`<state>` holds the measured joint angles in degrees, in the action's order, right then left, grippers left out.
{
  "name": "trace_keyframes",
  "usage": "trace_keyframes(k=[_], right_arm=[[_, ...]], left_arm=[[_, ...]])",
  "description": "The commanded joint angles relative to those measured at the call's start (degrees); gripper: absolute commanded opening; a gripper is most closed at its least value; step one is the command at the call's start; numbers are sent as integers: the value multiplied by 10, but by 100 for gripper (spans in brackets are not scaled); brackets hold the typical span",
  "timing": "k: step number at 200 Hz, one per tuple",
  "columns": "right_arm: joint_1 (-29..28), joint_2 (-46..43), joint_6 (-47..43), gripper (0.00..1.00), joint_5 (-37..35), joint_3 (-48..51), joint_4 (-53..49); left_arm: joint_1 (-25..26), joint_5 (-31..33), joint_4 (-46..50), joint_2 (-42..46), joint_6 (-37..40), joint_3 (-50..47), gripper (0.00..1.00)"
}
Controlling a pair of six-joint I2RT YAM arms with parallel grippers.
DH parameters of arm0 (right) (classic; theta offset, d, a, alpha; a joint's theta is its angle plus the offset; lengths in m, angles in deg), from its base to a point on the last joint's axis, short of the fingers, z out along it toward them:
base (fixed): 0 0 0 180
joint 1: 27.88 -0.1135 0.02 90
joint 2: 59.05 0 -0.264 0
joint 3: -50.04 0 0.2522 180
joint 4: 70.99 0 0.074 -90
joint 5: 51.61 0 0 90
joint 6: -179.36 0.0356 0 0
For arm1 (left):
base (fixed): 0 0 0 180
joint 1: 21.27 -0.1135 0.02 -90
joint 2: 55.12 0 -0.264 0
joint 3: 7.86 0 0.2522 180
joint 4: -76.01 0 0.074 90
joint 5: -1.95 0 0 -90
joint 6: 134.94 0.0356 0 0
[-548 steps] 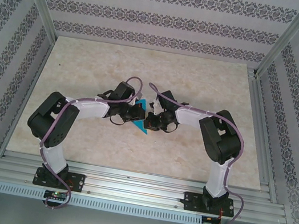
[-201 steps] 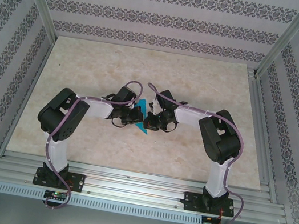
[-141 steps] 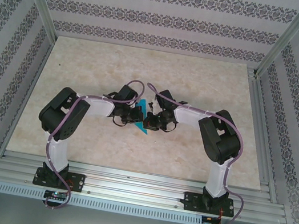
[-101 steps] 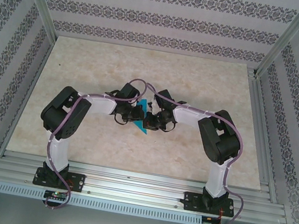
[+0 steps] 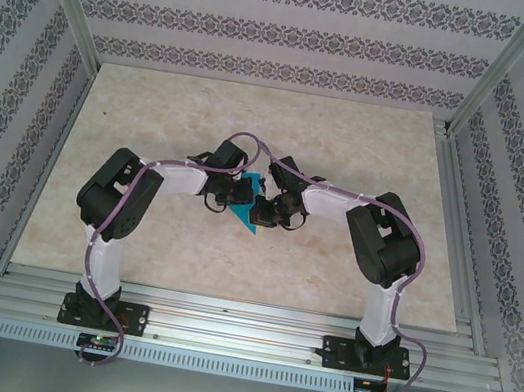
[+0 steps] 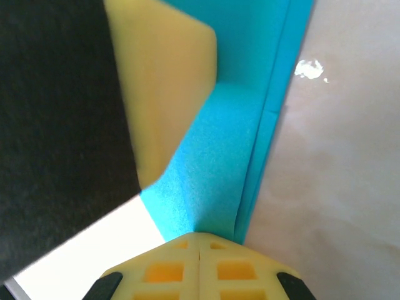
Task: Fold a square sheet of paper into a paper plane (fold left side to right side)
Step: Fourth fold the wing at the center of the table.
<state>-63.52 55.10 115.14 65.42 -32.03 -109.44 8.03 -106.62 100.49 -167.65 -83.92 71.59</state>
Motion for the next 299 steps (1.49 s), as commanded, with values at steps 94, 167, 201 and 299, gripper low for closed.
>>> trace_keyframes(k=[94, 167, 201, 299], right_arm=[[-18, 66, -13, 2, -87, 40, -117], [-19, 65, -12, 2, -90, 41, -120], [-20, 65, -13, 2, -90, 40, -119], [-21, 67, -13, 2, -87, 31, -118]], left_arm=[[-66, 75, -60, -35, 51, 29, 10], [-89, 94, -37, -74, 68, 82, 10], [-102, 100, -24, -88, 77, 101, 10], [-152, 93, 20, -131, 110, 182, 11]])
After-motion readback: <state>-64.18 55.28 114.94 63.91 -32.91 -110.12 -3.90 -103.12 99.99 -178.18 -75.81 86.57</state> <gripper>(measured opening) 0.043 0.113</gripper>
